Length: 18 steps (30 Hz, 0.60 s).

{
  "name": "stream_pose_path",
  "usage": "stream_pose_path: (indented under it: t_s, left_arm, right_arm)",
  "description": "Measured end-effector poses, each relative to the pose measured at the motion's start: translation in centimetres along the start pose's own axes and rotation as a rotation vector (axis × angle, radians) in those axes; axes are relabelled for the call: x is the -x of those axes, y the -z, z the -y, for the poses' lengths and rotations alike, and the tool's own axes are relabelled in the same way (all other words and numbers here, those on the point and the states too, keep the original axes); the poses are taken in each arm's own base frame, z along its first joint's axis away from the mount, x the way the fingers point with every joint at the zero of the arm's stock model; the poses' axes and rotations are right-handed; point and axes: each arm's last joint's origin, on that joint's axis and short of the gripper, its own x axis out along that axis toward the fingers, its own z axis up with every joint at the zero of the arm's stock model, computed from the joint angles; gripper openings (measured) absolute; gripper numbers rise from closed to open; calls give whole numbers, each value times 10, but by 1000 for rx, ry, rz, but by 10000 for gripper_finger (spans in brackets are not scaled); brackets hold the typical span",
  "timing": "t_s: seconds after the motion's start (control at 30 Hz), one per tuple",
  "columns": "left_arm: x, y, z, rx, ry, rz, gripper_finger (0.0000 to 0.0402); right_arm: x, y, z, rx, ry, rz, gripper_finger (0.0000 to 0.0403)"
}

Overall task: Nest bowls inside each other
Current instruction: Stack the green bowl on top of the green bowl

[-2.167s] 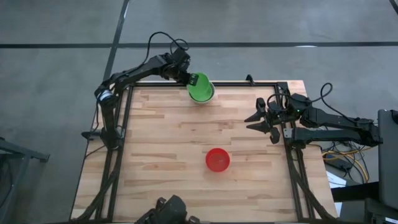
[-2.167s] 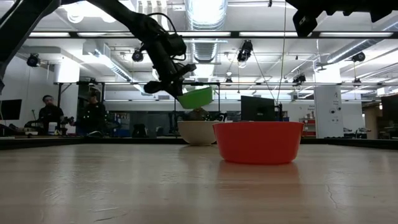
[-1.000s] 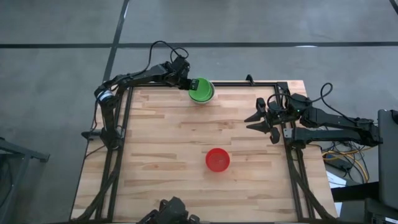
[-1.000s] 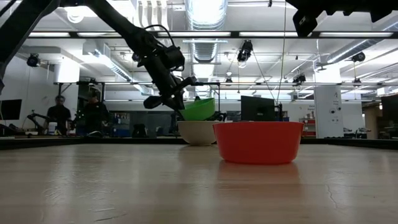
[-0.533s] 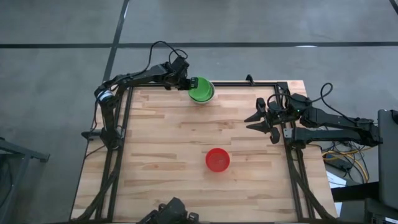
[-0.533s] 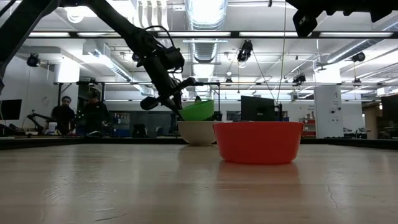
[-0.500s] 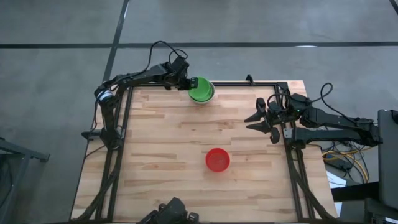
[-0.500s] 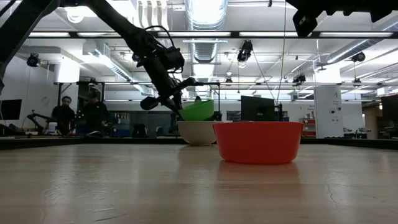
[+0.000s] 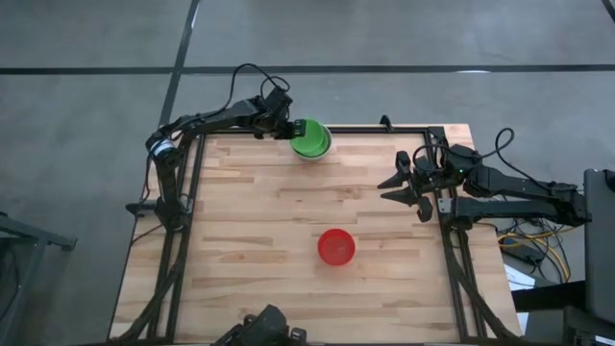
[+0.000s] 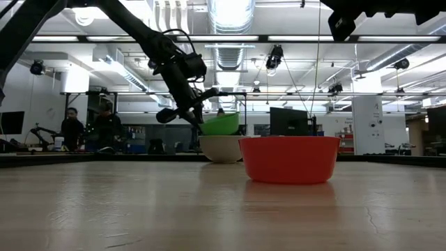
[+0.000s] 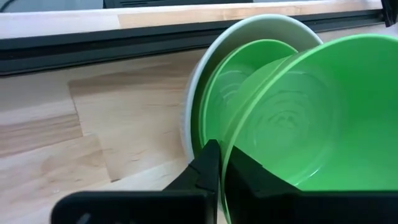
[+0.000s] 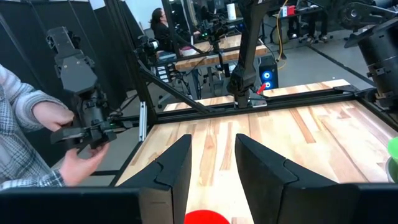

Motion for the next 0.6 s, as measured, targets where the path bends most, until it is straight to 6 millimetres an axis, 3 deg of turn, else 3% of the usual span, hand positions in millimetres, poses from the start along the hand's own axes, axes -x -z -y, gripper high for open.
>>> stream_pose_path:
  t_s: [0.6]
  left_arm:
    - [0,0,1,-18,10,2,64]
  right_arm:
    - [0,0,0,0,0,-1,121]
